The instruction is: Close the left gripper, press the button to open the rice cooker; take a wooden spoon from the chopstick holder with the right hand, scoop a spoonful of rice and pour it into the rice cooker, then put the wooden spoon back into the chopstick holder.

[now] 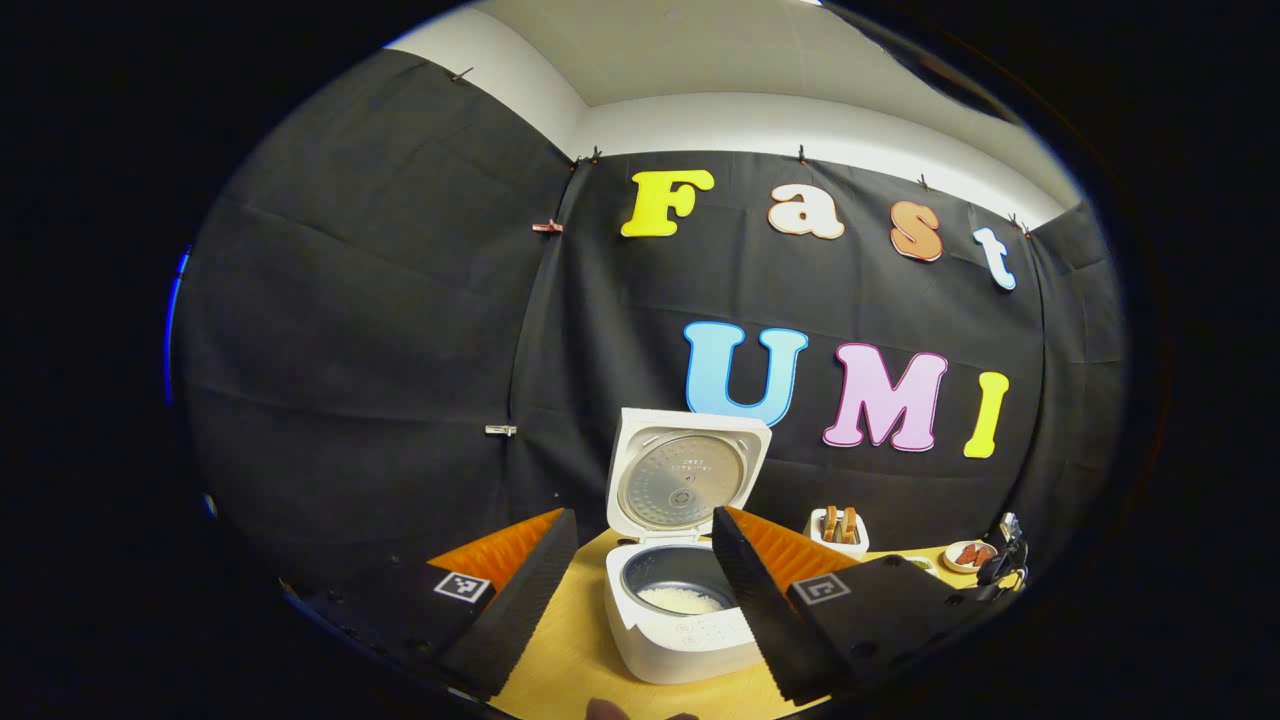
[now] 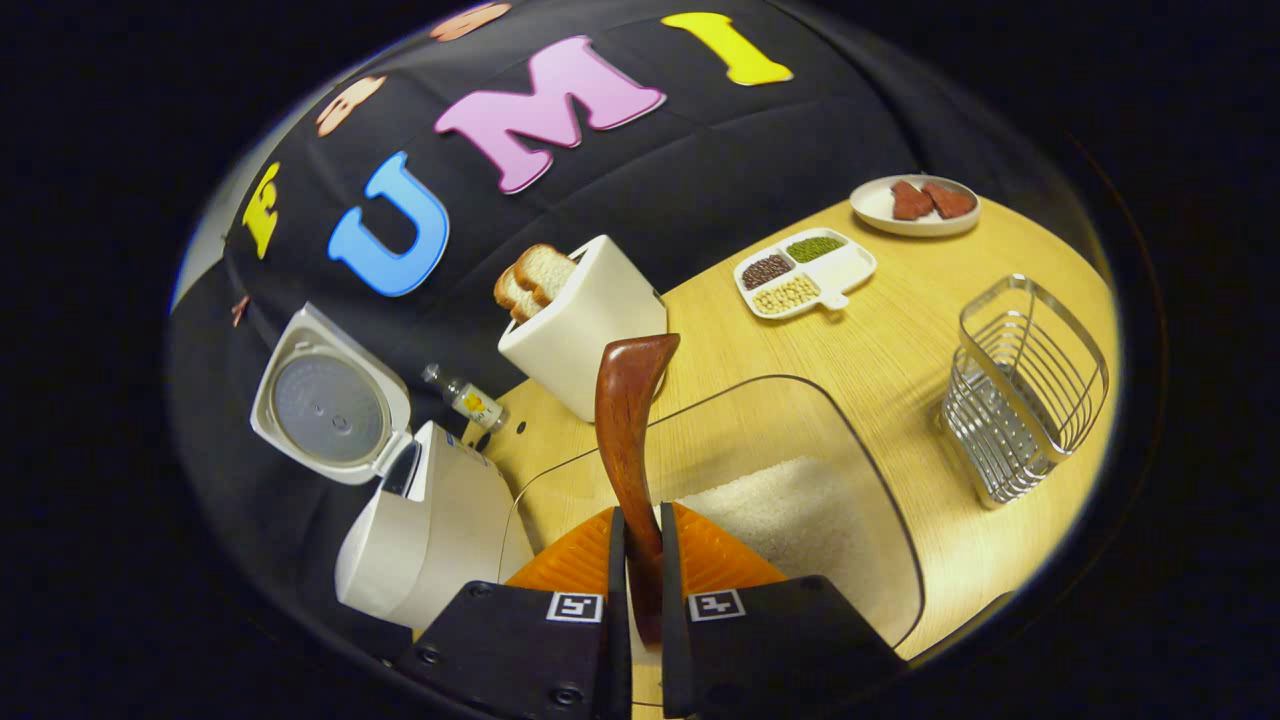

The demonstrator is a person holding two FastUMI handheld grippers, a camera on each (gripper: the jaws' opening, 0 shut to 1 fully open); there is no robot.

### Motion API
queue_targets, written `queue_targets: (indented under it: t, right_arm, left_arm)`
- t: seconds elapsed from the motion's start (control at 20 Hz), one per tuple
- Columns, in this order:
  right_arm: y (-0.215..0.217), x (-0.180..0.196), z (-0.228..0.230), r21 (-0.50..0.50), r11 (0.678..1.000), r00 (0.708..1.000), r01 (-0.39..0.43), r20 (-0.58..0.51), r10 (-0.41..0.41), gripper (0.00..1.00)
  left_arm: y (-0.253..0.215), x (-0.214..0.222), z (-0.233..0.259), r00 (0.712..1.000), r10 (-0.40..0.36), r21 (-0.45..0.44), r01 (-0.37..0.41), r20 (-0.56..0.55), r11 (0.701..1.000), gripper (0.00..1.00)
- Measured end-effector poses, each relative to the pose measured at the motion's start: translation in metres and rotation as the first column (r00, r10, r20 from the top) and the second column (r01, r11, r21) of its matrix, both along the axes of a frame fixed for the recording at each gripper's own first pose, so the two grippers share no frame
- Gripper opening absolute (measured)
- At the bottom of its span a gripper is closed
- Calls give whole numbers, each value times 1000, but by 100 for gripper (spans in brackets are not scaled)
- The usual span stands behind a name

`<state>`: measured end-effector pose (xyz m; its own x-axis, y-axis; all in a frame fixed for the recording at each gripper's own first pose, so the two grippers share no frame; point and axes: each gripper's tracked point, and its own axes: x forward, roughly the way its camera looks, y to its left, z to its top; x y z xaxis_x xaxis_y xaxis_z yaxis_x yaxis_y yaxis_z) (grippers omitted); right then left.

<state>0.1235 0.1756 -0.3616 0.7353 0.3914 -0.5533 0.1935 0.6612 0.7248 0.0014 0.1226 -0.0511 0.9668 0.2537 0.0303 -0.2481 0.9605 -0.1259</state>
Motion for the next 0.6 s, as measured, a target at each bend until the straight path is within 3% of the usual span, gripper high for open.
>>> queue_targets:
  t: [0.6]
  right_arm:
    - [-53,3,65,225,963,978,147,112,-175,16]
  left_arm:
    - [9,-15,11,999,11,-13,-10,34,1000,94]
